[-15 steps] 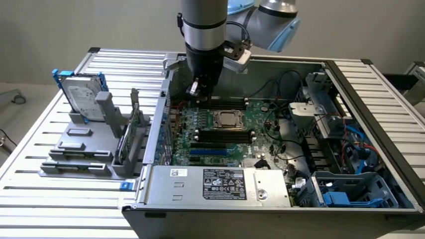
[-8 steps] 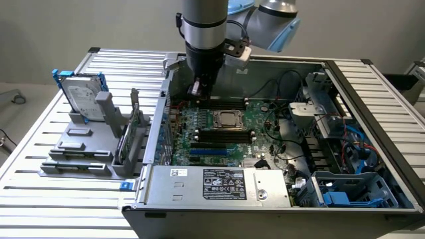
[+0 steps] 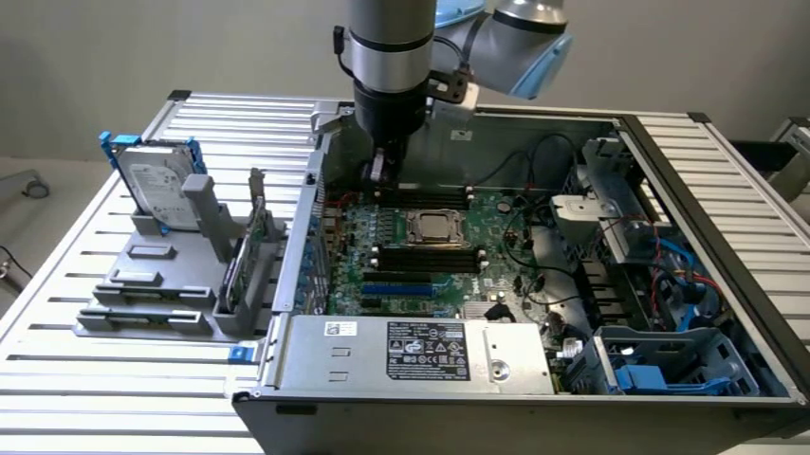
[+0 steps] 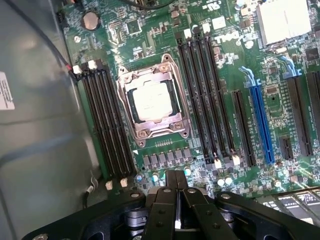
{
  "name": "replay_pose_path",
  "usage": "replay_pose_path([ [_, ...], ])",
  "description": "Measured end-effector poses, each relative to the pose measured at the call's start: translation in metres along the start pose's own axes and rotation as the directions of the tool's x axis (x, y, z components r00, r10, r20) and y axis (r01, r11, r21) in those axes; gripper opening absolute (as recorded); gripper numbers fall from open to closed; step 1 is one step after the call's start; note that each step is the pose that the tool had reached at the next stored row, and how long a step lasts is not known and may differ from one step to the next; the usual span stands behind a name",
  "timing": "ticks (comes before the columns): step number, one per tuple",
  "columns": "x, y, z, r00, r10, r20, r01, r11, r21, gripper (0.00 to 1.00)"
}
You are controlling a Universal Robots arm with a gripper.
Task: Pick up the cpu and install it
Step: 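Install the first cpu locking lever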
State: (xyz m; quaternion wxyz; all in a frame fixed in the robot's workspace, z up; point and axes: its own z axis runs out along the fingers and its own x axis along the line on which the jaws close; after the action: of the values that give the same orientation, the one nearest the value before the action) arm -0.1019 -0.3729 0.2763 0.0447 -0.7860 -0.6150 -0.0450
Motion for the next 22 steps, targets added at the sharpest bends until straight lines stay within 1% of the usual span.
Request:
replay_pose_path([
  [3, 0.0003, -0.0001, 0.0, 0.9987, -0.05, 0.0016, 0.05, 0.9987, 0.0061, 0.11],
  [5, 0.0007, -0.0001, 0.0, 0.9972, -0.075, 0.0046, 0.075, 0.9972, 0.0088, 0.11],
  [7, 0.0014, -0.0003, 0.0002, 0.9959, -0.09, 0.0091, 0.09, 0.9959, 0.01, 0.11],
  [10, 0.0029, -0.0007, 0.0003, 0.994, -0.107, 0.0214, 0.107, 0.9942, 0.0105, 0.11],
  [13, 0.0053, -0.0013, 0.0006, 0.9922, -0.119, 0.0376, 0.119, 0.9929, 0.0098, 0.11],
  [15, 0.0069, -0.0017, 0.0008, 0.9909, -0.126, 0.0471, 0.126, 0.992, 0.0096, 0.11],
  [16, 0.0076, -0.0019, 0.0009, 0.9901, -0.13, 0.051, 0.13, 0.9914, 0.0097, 0.11],
  [18, 0.009, -0.0022, 0.0011, 0.9884, -0.141, 0.0569, 0.141, 0.99, 0.0102, 0.11],
  [19, 0.0093, -0.0023, 0.0011, 0.9877, -0.144, 0.0615, 0.144, 0.9896, 0.0102, 0.11],
  [22, 0.0094, -0.0022, 0.0011, 0.9876, -0.144, 0.0608, 0.144, 0.9895, 0.0106, 0.11],
])
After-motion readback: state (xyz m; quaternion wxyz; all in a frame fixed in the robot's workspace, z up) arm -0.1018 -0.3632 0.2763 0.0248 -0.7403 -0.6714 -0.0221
